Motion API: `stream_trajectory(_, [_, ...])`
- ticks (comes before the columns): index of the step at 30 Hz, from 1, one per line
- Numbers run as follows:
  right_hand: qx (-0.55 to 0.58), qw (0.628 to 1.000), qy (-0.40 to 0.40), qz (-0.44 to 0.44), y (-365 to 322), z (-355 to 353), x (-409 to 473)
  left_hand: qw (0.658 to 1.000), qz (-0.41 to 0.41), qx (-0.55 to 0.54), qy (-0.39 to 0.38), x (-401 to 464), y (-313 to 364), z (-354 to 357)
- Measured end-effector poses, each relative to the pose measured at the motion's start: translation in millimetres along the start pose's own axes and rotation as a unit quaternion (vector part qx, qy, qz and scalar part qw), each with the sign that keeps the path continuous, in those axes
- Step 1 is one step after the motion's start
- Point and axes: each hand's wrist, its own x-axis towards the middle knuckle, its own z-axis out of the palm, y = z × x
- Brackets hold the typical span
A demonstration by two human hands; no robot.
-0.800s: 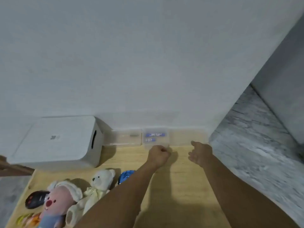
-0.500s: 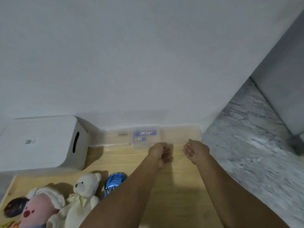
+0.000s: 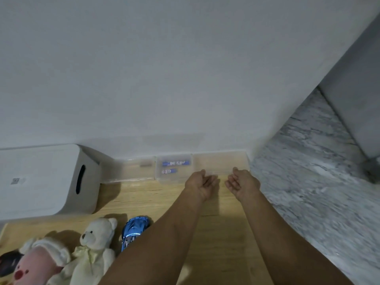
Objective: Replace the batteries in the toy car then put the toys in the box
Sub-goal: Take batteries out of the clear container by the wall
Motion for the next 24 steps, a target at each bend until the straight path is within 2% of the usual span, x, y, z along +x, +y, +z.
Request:
stream_trajectory(5, [-0.007, 1.0, 0.004, 0.0, -1, -2, -2, 1.0, 0.017, -0.008, 0.006, 7, -5, 1])
stream_trajectory(13, [0.004, 1.0, 0.011, -0.01, -10, -2, -14, 0.995, 0.007, -0.094, -0.015, 7, -11, 0])
stream_trajectory(18, [0.027, 0.999, -0.025, 0.006, -18, 1, -25, 0.99, -0.018, -0.136, -0.042, 1, -6, -10])
stream_trajectory(22, [0.004, 1.0, -0.03, 0.0, -11, -2, -28, 0.997, -0.027, -0.057, -0.052, -11, 2, -26])
stream_trajectory(24, [-0.049, 0.998, -0.007, -0.032, -4, -2, -25, 1.0, -0.009, 0.015, -0.023, -15, 6, -35])
